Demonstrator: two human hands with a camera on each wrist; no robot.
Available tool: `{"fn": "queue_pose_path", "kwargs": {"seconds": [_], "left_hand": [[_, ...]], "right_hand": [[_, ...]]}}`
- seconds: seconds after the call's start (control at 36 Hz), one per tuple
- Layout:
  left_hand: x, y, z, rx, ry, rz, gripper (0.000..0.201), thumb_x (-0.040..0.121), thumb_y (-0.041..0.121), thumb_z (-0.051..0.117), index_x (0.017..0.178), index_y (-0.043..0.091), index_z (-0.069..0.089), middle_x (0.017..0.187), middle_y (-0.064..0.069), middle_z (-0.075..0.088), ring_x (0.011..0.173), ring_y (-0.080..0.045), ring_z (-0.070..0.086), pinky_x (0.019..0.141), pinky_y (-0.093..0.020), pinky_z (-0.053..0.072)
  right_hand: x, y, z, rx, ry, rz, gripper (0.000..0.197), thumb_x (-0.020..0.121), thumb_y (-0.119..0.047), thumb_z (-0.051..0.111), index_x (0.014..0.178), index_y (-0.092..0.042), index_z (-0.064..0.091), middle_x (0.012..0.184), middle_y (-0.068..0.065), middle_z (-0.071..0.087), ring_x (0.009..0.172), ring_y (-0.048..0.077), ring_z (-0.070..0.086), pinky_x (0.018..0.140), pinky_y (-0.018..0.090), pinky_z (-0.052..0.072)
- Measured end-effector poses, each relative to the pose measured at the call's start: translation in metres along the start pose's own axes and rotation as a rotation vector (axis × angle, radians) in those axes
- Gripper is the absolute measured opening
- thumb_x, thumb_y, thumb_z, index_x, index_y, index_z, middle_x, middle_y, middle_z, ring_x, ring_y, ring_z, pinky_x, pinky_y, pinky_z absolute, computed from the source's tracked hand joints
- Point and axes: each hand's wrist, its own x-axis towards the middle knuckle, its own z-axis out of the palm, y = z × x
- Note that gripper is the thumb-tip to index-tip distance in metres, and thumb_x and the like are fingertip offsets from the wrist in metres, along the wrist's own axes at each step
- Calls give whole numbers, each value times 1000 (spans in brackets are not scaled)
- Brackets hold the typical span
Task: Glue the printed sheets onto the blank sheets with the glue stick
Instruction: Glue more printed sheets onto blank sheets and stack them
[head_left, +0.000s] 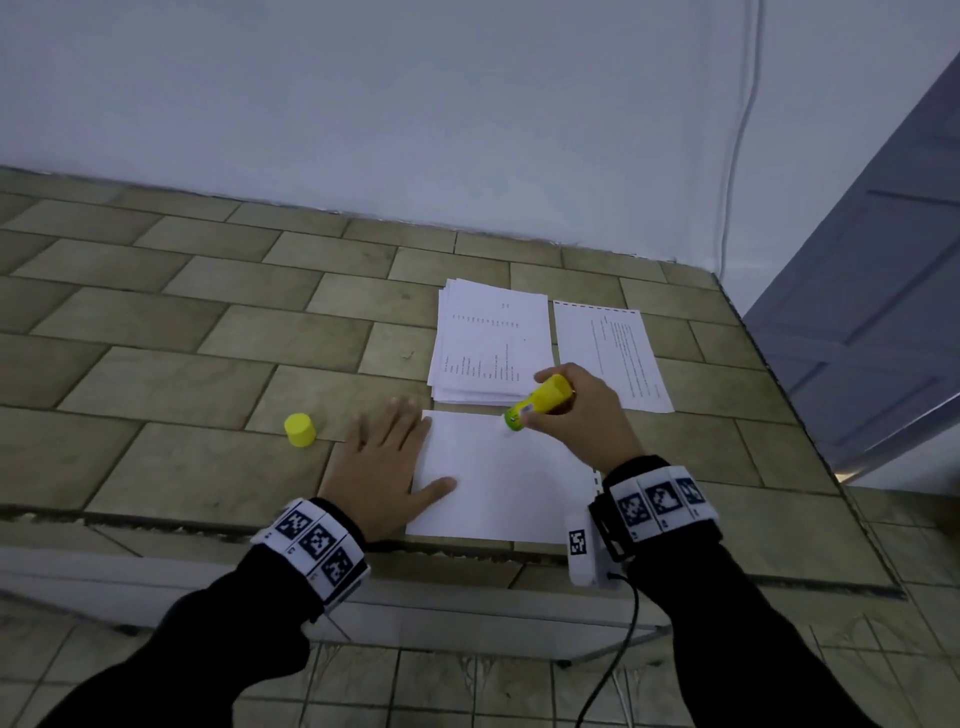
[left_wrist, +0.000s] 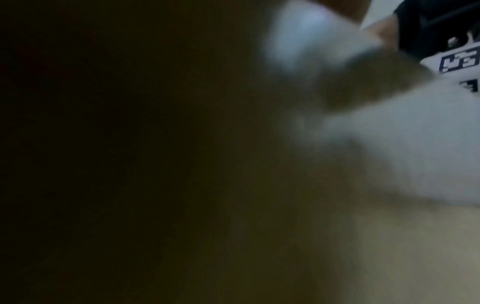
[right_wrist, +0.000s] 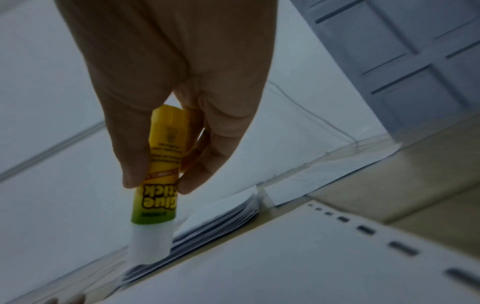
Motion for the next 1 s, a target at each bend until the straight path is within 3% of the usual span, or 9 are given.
{"fn": "queue_pose_path", "kwargs": {"seconds": [0.06, 0.14, 0.31, 0.44, 0.58, 0.78, 1.0], "left_hand": [[0, 0, 6, -13, 17, 6, 120, 64, 86, -24, 157, 17, 10, 164, -4, -2, 151, -21, -7, 119, -54, -1], [-1, -1, 10, -32, 59, 18, 114, 71, 85, -18, 157, 17, 13, 164, -5, 2, 151, -23, -3, 119, -56, 1], [1, -2, 16, -43, 79, 28, 106, 77, 84, -9, 157, 18, 13, 164, -4, 2, 151, -22, -1, 119, -57, 2], [2, -2, 16, -27, 91, 31, 105, 81, 82, -6, 156, 13, 18, 163, -7, 9, 151, -25, 7, 118, -60, 7], [1, 0, 17, 10, 89, 26, 111, 75, 83, -15, 157, 13, 11, 164, -6, 2, 151, -24, 0, 118, -58, 3], [0, -1, 17, 34, 93, 22, 108, 75, 82, -14, 157, 15, 4, 164, -4, -4, 151, -21, -5, 119, -56, -2], [1, -2, 20, 25, 100, 8, 110, 73, 83, -15, 157, 15, 5, 164, -3, -3, 151, -20, -4, 119, -55, -4]], "right_hand": [[5, -4, 12, 13, 1, -14, 30, 72, -12, 82, 96, -14, 64, 81, -13, 61, 75, 0, 58, 64, 8, 44], [14, -9, 27, 3, -3, -34, 19, 71, -11, 80, 85, -8, 68, 83, -3, 69, 81, 13, 64, 73, 25, 50], [22, -29, 50, -14, -78, -76, 19, 72, -8, 77, 85, -1, 64, 82, 5, 71, 77, 20, 66, 72, 26, 51], [31, -39, 66, -93, -143, -123, 20, 72, -4, 76, 82, 2, 60, 82, 13, 70, 77, 28, 65, 77, 41, 52], [33, -41, 75, -140, -183, -127, 18, 72, -3, 74, 83, 0, 61, 86, 13, 69, 80, 30, 63, 79, 43, 51], [34, -42, 85, -227, -186, -138, 26, 74, -13, 75, 91, -4, 57, 91, 14, 66, 86, 33, 60, 79, 44, 51], [26, -28, 58, -264, -116, -63, 25, 77, -15, 74, 88, -6, 53, 92, 14, 65, 87, 31, 60, 79, 44, 51]]}}
